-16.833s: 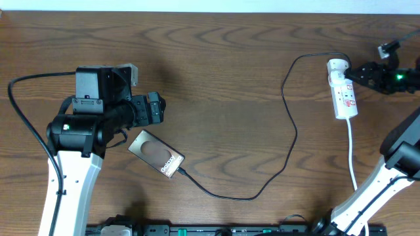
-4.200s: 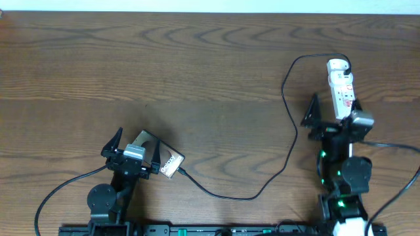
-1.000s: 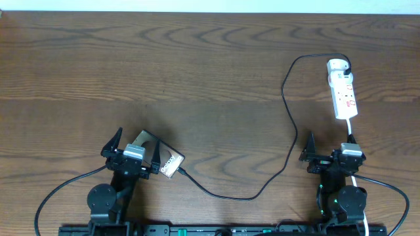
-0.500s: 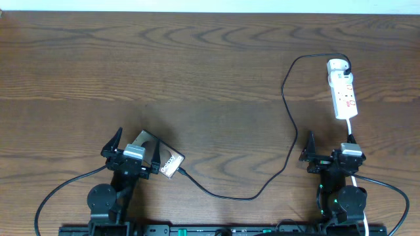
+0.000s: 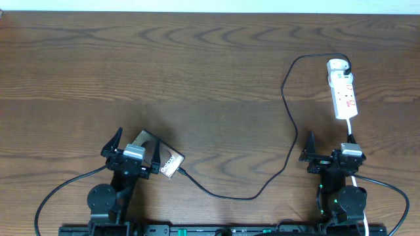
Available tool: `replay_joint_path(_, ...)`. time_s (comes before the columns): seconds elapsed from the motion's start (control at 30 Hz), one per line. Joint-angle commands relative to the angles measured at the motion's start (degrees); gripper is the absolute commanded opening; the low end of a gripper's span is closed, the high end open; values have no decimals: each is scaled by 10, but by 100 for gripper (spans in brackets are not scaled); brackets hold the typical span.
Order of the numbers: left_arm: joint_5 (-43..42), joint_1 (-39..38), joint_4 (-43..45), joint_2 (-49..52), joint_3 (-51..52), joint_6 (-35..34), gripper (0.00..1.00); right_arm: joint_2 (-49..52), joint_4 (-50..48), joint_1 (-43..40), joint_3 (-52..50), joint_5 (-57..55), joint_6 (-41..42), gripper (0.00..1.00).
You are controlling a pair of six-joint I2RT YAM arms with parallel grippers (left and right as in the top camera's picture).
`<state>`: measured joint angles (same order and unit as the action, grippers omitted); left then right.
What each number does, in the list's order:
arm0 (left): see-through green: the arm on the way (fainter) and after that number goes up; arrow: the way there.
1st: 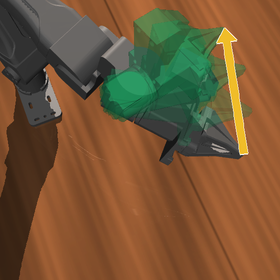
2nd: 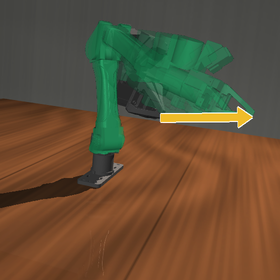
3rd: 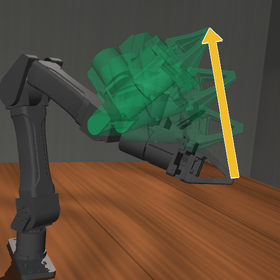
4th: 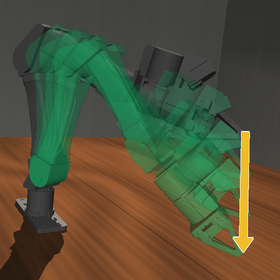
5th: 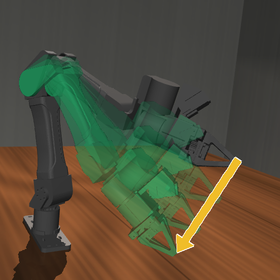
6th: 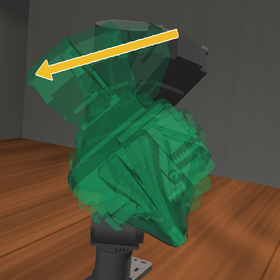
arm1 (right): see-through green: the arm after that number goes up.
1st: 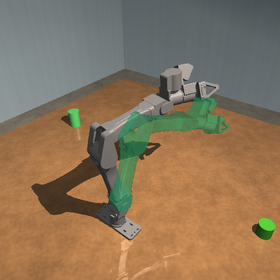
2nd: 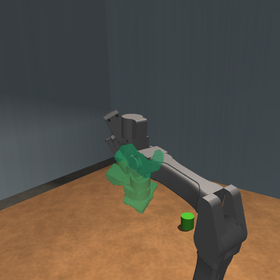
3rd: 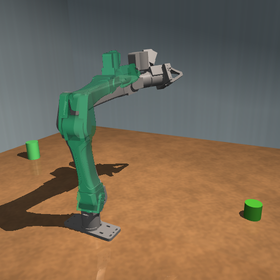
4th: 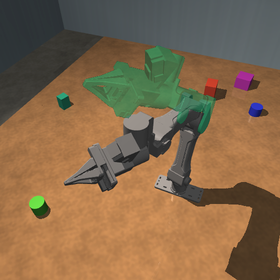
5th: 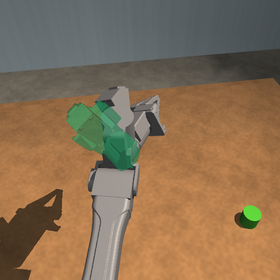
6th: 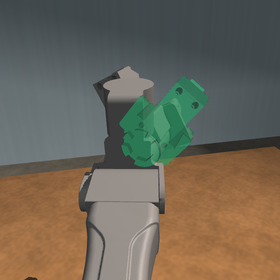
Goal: Plug charger to phone and switch on socket
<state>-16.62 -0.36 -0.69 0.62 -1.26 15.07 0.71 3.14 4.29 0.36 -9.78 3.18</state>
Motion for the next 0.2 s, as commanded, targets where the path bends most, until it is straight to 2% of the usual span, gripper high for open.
replay_joint_path(0.0,-7,3,-20,-3,10,3,95,-4,3,-3,0,3,-7,99)
replay_joint_path(0.17,-7,3,-20,-3,10,3,95,-4,3,-3,0,3,-7,99)
